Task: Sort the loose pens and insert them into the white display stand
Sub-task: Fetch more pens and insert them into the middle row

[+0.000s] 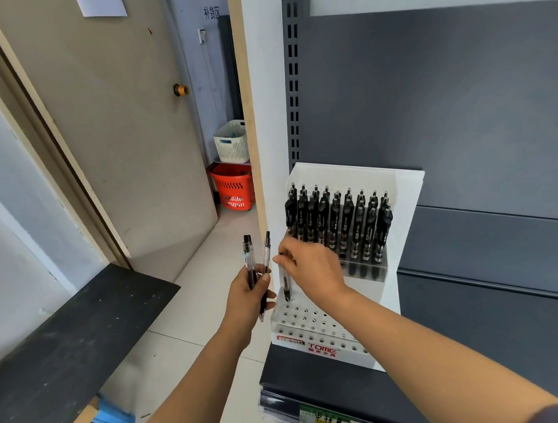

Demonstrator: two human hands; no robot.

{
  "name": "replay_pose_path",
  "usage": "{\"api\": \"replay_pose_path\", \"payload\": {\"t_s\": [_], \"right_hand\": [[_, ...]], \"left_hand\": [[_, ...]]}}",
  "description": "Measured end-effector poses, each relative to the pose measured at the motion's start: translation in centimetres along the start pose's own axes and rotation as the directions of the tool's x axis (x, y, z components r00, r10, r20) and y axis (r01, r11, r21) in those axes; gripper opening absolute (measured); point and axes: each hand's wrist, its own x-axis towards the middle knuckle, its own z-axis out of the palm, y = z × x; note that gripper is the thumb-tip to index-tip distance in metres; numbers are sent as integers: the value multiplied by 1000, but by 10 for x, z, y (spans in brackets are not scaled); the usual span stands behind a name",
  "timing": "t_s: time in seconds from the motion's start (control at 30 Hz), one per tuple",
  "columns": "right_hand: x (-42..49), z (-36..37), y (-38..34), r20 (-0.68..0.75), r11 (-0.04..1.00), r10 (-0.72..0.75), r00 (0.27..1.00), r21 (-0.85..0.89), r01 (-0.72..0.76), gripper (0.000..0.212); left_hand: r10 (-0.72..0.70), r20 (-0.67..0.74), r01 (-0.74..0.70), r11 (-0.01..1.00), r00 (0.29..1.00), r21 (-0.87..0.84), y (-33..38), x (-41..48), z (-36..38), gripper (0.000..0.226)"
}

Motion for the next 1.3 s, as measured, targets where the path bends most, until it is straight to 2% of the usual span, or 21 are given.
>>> {"api": "replay_pose_path", "payload": {"t_s": [0.07,0.17,0.27,0.33,0.4,0.47,0.53,0.67,0.77,0.83,0.93,1.07,1.3], "right_hand": [[-2,3,-3,-22,992,-48,999,-118,45,23],[-1,4,-4,-37,983,-34,999,-180,27,25],[2,3,-3,9,952,-22,1000,-304,24,25],[5,-1,-5,48,954,4,999,-299,11,26],[9,-8,-8,19,980,53,998,-194,-49,27],[14,-17,-10,-36,987,135,990,96,-131,29],[16,-26,-14,-31,900,214,976,396,-185,28],[15,-40,-18,97,799,209,973,557,-227,10],[13,-47,-16,154,720,209,966,644,-259,7],[11,-50,-13,107,734,241,965,631,-253,7],[8,-55,-6,27,869,204,979,455,-194,10],[2,-52,-1,89,950,118,989,279,-139,14],[-4,-39,-3,47,932,112,993,341,-121,15]], "left_hand": [[-4,0,4,1000,1000,-6,0,-1,-1,12],[-7,6,7,1000,1000,0,1,-2,-4,12],[11,27,-11,1000,1000,6,1,-2,-6,12],[24,42,-25,1000,999,12,2,-3,-7,12],[40,64,-41,999,997,20,3,-4,-6,13],[58,84,-61,998,995,28,6,-4,-5,15],[80,108,-85,996,991,37,9,-4,-3,16],[122,200,-132,991,972,35,17,-6,3,13],[124,221,-132,991,968,23,18,-6,5,17],[138,198,-148,988,970,36,18,-6,4,19],[140,136,-145,989,981,28,18,-6,1,16],[134,116,-147,983,984,112,13,-6,-4,19],[98,141,-116,985,985,129,7,-12,-5,17]]}}
